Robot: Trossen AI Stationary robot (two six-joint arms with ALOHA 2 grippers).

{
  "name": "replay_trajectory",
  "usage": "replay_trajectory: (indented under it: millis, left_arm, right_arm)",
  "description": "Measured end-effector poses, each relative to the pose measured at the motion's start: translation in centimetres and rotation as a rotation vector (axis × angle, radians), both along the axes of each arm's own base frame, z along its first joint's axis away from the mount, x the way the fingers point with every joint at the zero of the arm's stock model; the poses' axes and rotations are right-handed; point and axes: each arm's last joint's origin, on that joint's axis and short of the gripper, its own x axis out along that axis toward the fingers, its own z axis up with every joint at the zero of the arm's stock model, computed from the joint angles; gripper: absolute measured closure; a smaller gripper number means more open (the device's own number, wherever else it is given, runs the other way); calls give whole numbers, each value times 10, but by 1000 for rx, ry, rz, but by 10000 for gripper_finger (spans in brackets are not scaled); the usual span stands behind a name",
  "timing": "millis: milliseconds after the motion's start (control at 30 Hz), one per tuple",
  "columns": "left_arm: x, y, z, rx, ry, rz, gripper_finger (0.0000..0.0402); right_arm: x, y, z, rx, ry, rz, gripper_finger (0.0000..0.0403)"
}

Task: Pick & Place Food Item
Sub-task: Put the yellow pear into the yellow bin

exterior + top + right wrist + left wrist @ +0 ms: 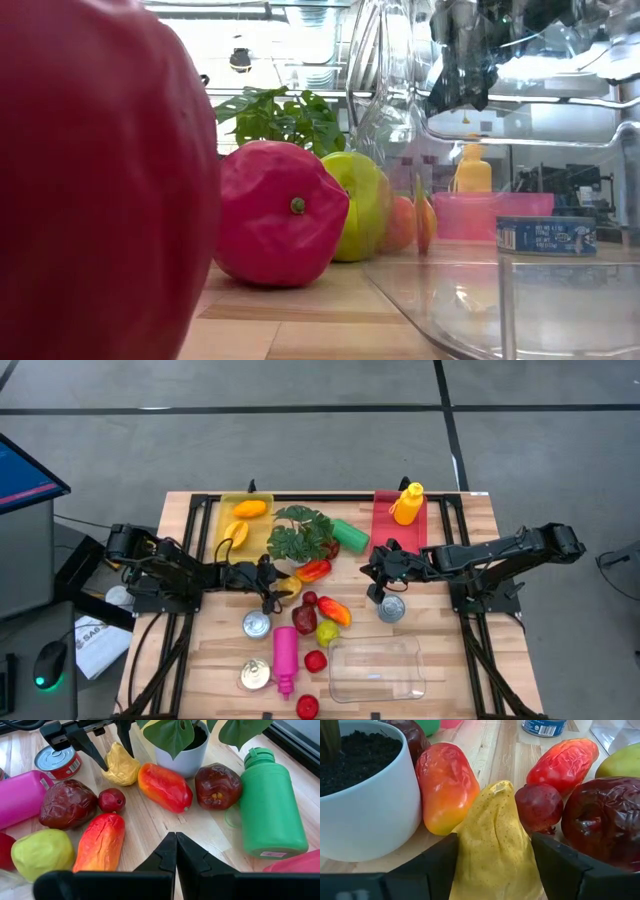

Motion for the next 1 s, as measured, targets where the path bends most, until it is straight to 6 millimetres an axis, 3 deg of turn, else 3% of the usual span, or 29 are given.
replay_trajectory:
  millis: [200,500,700,1000]
  left_arm:
    - [0,-2,4,-9,-21,-24,175]
    - [-7,-5,41,-12,-179,-45,178]
    - [-27,-4,58,-2,-144,-20,179]
    - [-62,4,71,118,-58,226,176]
  right_arm:
    - [0,0,0,0,0,0,401]
    - [0,0,0,-15,11,13,401]
    - [0,0,0,-19,13,17,401]
    - [0,0,0,-20,14,17,401]
